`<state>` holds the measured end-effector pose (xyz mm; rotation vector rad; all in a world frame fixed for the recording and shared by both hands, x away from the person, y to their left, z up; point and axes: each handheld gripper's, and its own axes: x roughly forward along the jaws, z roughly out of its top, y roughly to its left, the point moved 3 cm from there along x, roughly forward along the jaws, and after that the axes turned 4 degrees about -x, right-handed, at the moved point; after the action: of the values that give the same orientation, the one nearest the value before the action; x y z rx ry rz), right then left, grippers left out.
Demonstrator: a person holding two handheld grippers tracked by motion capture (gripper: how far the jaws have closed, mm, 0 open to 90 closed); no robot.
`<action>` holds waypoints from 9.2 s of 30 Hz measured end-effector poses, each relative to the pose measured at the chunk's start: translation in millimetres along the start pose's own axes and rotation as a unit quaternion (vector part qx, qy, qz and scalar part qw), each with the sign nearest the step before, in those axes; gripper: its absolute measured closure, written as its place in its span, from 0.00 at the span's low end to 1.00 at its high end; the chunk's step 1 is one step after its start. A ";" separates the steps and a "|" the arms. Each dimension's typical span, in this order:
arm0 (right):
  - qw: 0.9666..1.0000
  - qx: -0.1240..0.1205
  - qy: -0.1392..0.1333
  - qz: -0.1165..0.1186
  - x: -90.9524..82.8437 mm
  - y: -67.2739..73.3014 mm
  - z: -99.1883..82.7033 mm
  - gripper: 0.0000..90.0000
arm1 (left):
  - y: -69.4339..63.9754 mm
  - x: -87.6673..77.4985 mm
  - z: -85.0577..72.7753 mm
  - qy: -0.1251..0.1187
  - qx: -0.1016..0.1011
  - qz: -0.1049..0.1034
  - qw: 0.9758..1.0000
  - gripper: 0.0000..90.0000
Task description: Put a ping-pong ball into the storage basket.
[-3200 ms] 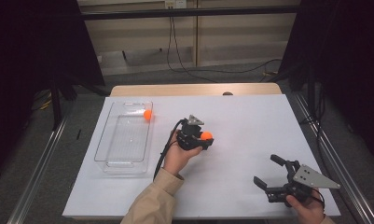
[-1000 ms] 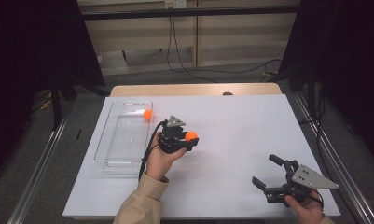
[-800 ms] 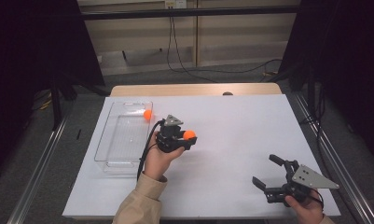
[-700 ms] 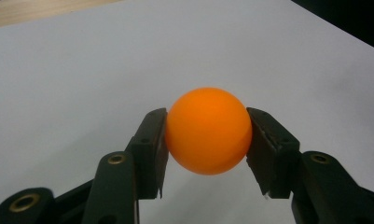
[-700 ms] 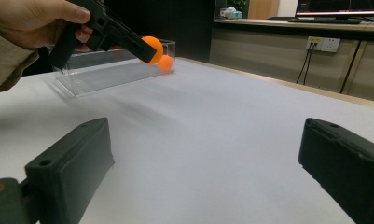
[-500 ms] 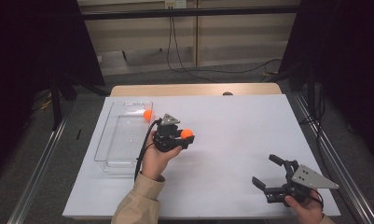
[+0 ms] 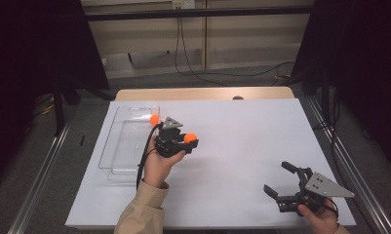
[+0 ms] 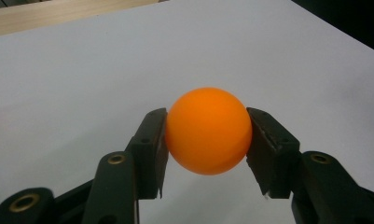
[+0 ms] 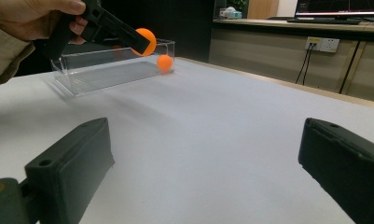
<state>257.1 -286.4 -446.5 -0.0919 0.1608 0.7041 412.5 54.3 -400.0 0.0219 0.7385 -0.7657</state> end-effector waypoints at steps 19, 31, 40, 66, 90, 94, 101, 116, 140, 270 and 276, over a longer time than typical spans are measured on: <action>1.000 -0.003 -0.002 -0.001 0.0 -0.2 0.3 0.03 | 9.5 -10.8 0.5 -0.001 -0.015 0.006 1.000 0.57; 1.000 -0.001 -0.001 -0.001 -0.2 -0.2 0.1 0.03 | 15.6 -19.8 2.0 -0.002 -0.018 0.014 1.000 0.57; 1.000 -0.003 -0.002 -0.001 -0.4 -0.3 0.3 0.03 | 18.0 -23.5 2.0 0.000 -0.018 0.020 1.000 0.57; 1.000 -0.004 -0.001 0.000 -0.6 0.0 0.4 0.03 | 30.2 -37.7 2.0 -0.002 -0.026 0.040 0.999 0.57; 1.000 -0.005 -0.001 0.000 -0.8 0.1 0.5 0.03 | 42.5 -51.8 0.7 -0.009 -0.043 0.054 0.998 0.57; 1.000 -0.005 -0.001 0.000 -0.8 0.2 0.5 0.03 | 43.7 -54.0 0.9 -0.011 -0.042 0.057 0.997 0.57; 1.000 -0.006 -0.002 0.000 -0.6 0.3 0.6 0.03 | 45.4 -56.7 0.8 -0.013 -0.043 0.057 0.997 0.57; 1.000 -0.006 -0.002 0.000 -0.6 0.3 0.6 0.03 | 52.7 -63.8 -0.3 -0.018 -0.050 0.062 0.997 0.57; 1.000 -0.007 -0.001 0.000 -0.7 0.4 0.6 0.03 | 60.4 -71.7 -1.7 -0.025 -0.055 0.073 0.996 0.57; 1.000 -0.008 -0.003 0.000 -1.1 0.9 1.0 0.03 | 104.6 -65.8 -29.4 -0.004 -0.087 0.154 0.984 0.56; 1.000 -0.009 -0.003 0.000 -1.0 0.9 0.9 0.03 | 104.8 -64.3 -29.9 -0.001 -0.088 0.156 0.984 0.56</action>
<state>255.9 -286.3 -445.4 -0.1064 0.1495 0.7050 430.0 179.3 -408.0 -0.0220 0.7764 -0.4004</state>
